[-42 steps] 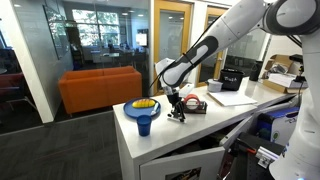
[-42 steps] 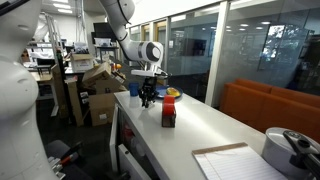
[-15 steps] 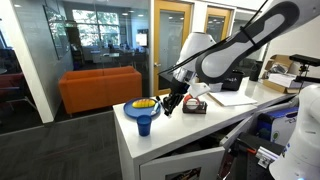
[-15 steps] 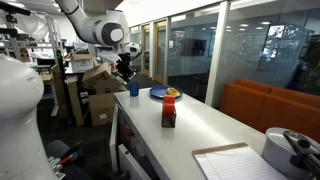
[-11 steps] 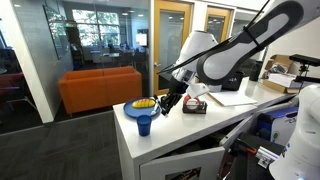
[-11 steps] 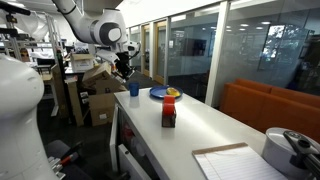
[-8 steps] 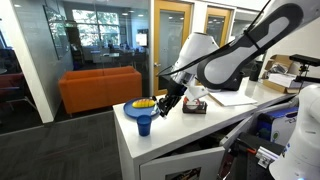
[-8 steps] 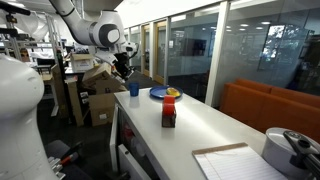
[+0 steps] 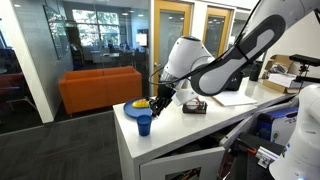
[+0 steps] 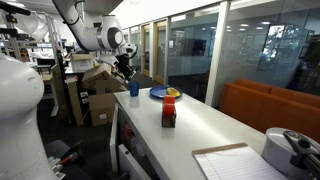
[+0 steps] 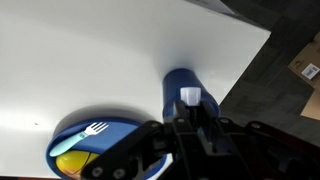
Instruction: Put the marker in the blue cup
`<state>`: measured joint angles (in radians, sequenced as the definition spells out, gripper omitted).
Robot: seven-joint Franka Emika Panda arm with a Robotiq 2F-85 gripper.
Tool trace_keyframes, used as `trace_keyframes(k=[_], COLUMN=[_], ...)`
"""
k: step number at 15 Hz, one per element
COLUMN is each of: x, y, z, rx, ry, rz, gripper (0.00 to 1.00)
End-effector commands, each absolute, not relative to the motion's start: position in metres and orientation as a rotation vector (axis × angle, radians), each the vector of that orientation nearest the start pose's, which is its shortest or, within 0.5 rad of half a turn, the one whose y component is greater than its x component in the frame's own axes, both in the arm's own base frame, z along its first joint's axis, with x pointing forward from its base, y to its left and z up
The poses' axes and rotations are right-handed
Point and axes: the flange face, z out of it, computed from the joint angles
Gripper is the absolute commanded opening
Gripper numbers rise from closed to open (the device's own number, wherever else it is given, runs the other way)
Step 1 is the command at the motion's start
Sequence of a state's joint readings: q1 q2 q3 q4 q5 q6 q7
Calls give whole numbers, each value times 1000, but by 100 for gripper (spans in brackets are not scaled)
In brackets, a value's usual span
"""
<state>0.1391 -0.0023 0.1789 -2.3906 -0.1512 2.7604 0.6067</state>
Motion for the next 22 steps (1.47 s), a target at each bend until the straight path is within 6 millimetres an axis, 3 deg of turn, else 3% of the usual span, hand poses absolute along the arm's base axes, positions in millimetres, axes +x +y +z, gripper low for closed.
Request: trace_keyframes(k=[1,10,15,22], x=[509,525,537,546], y=[182,186,194,188], z=[364,345,351,337], rx=[-3005,-3025,-3016,-3032], ry=[251,280,277,295], rz=[-607,-579,-594,-554], gripper=[5,5,5,5])
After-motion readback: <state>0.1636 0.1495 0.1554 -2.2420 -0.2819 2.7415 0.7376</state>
